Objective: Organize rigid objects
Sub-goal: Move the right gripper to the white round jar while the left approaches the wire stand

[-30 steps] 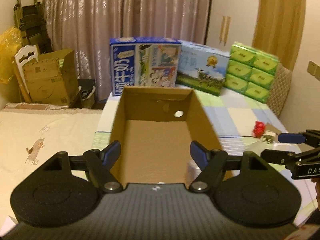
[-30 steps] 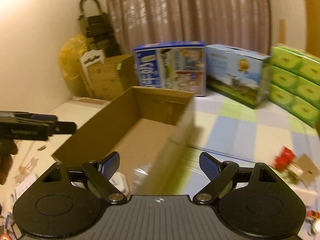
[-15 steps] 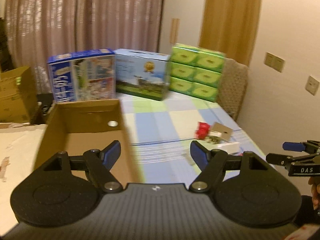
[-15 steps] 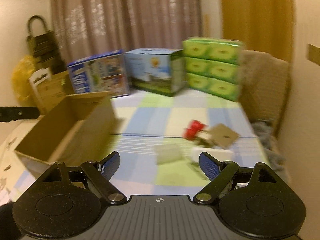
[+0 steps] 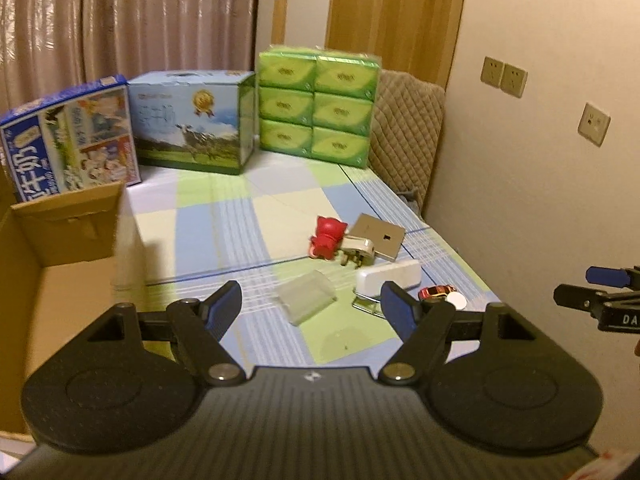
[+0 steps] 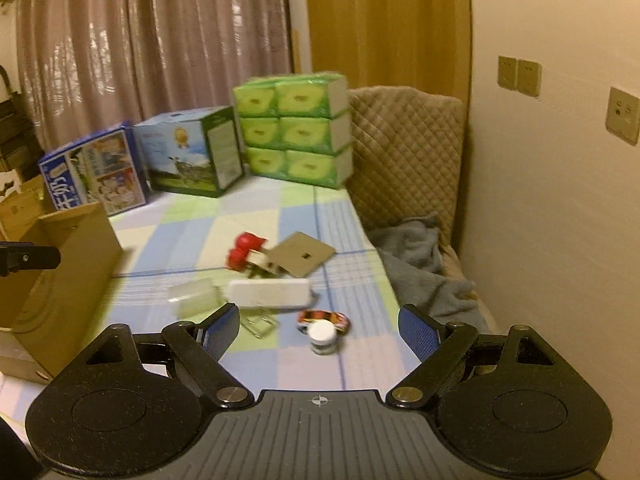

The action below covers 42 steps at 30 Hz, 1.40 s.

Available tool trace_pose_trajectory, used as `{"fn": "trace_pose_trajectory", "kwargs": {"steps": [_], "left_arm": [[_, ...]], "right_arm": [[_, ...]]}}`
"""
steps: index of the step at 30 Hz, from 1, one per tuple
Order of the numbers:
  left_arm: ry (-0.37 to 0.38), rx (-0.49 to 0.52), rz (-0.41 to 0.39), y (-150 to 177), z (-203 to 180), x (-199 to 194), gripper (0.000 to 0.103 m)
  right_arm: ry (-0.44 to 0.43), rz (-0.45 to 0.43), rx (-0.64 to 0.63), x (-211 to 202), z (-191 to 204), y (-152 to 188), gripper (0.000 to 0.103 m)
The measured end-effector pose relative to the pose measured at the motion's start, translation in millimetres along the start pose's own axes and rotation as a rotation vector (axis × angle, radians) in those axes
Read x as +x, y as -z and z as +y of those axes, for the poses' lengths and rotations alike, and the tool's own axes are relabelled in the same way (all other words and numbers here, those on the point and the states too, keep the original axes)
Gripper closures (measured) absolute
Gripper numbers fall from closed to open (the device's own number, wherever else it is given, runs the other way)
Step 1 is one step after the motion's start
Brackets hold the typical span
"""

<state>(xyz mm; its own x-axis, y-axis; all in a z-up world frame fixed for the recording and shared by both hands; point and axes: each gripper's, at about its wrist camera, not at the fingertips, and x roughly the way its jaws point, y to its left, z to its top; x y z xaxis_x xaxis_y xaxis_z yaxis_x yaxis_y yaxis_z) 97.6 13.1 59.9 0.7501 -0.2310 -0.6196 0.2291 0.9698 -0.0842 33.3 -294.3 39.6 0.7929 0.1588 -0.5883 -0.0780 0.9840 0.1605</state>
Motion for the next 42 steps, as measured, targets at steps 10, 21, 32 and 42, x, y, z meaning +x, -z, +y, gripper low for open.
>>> {"fn": "trace_pose_trajectory", "kwargs": {"steps": [10, 21, 32, 42], "left_arm": [[0.060, 0.058, 0.047, 30, -16, 74, 0.030], [0.154, 0.194, 0.072, 58, -36, 151, 0.029], [0.201, 0.247, 0.064, 57, -41, 191, 0.026], [0.186, 0.256, 0.073, 57, -42, 208, 0.025]], "right_arm": [[-0.028, 0.061, -0.010, 56, -13, 20, 0.019], [-0.084, 0.114, -0.101, 129, -7, 39, 0.020], [-0.093, 0.140, -0.139, 174, -10, 47, 0.037], [-0.090, 0.131, -0.150, 188, -6, 47, 0.058]]}}
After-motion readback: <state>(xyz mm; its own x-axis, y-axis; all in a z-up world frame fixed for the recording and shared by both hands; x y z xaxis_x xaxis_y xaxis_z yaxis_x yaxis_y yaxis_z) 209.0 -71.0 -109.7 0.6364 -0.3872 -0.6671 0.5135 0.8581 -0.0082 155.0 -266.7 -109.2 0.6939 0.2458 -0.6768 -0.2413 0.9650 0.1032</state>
